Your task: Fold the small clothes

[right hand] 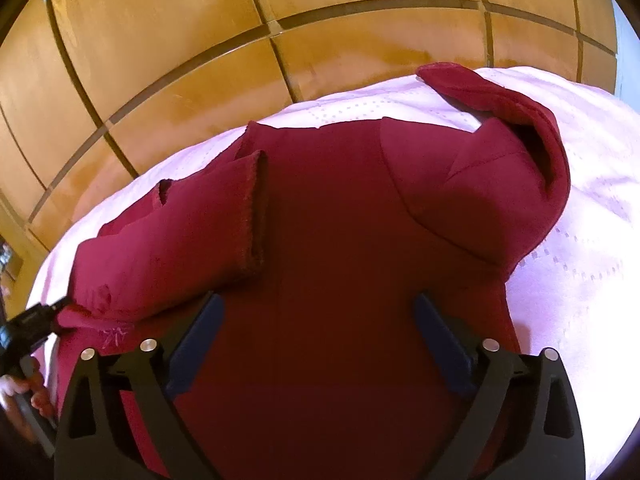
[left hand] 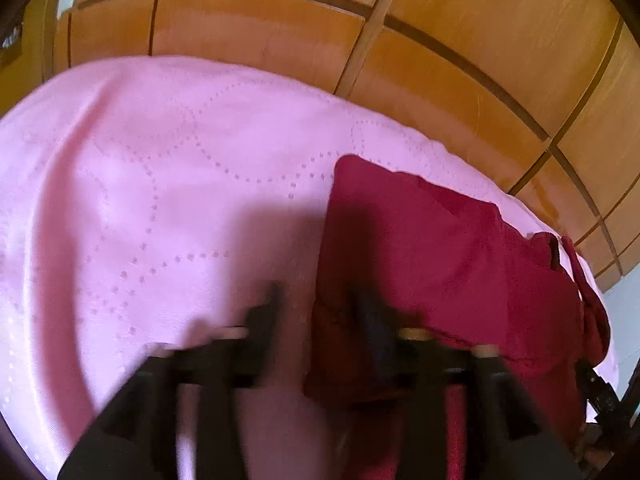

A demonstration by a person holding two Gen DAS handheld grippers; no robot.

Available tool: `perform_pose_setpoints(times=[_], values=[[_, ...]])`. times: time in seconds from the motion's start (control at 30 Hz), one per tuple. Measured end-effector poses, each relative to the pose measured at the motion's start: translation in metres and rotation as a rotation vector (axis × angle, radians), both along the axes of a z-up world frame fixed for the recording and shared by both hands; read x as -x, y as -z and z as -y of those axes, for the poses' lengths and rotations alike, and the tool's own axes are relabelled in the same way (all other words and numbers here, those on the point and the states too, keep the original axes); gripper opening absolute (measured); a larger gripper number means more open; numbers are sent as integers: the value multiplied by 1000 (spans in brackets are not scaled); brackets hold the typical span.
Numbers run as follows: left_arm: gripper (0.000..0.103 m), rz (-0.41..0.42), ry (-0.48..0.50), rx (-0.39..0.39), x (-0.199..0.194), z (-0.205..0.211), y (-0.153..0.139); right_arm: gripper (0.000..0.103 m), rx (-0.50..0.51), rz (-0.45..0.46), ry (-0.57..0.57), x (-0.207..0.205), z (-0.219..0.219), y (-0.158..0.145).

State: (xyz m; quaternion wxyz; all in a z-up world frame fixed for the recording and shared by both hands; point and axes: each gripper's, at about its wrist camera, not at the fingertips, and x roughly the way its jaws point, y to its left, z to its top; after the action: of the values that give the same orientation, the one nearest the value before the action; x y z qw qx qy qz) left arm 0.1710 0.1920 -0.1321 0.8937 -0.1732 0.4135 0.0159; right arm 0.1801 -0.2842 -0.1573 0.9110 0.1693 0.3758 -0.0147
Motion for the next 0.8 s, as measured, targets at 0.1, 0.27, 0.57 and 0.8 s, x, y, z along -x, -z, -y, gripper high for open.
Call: perform_pose_setpoints(times=[0.1, 0.27, 0.57, 0.8], values=[[86, 74, -43, -67, 12, 12, -16, 96, -35, 11, 3, 2, 5, -5], [96, 260, -39, -99, 45, 51, -37, 96, -120, 78, 54, -1, 28, -20], [97, 57, 89, -215, 15, 94, -1, 96, -135, 55, 202, -22, 100, -26], [100, 30, 93, -295, 16, 107, 3, 96, -254, 113, 57, -25, 119, -44]])
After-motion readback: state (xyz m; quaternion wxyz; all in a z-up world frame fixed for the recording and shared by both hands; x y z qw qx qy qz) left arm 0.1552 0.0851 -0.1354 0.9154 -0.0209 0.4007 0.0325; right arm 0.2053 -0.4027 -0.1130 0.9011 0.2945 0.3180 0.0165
